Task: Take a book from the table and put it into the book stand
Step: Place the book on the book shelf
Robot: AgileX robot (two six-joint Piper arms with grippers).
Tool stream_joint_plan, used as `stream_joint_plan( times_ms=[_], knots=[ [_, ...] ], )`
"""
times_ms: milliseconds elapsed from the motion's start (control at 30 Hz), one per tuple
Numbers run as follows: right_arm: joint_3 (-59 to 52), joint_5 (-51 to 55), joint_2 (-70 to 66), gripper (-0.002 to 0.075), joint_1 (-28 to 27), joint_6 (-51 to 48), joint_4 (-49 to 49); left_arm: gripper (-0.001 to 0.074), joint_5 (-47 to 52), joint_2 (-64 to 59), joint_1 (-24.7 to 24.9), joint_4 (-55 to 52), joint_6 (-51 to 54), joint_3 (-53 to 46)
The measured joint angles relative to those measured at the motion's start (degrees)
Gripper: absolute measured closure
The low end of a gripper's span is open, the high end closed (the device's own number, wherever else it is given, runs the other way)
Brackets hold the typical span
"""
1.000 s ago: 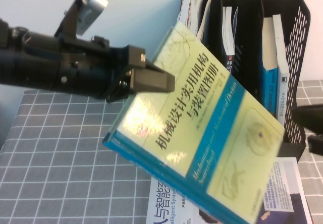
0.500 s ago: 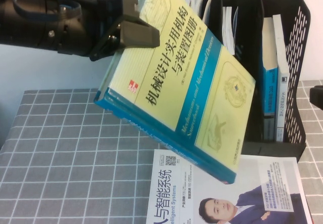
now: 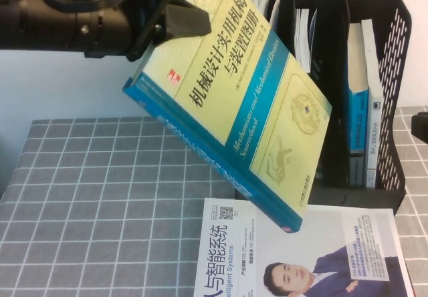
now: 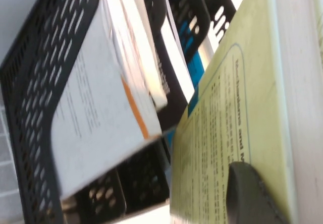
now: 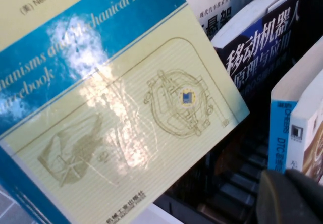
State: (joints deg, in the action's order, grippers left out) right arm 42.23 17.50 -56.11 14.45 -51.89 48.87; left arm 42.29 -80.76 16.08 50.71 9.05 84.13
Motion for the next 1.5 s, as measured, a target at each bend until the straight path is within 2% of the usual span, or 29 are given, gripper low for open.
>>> stream_joint_plan(
  times_ms=[267, 400, 1067, 1267, 1500],
  knots=[
    [0.0, -0.2, 0.0, 0.0729, 0.0, 0.0, 0.0, 0.0540, -9.5, -2.4, 8.2, -2.0, 0.7, 0.6],
    [0.0, -0.2, 0.0, 0.0729, 0.0, 0.0, 0.0, 0.0540, -11.6, -3.0, 10.6, -3.2, 0.7, 1.5],
    [0.0, -0.2, 0.0, 0.0729, 0.0, 0.0, 0.0, 0.0540, -17.0, -3.0, 10.6, -12.3, 0.3, 7.4],
    [0.0, -0.2, 0.0, 0.0729, 0.0, 0.0, 0.1, 0.0541, -20.0, -5.9, 10.6, -12.3, 0.1, 9.7],
    [0.0, -0.1, 0.0, 0.0729, 0.0, -0.1, 0.1, 0.0542, -21.4, -11.1, 13.0, -14.7, 0.1, 13.5]
  ],
)
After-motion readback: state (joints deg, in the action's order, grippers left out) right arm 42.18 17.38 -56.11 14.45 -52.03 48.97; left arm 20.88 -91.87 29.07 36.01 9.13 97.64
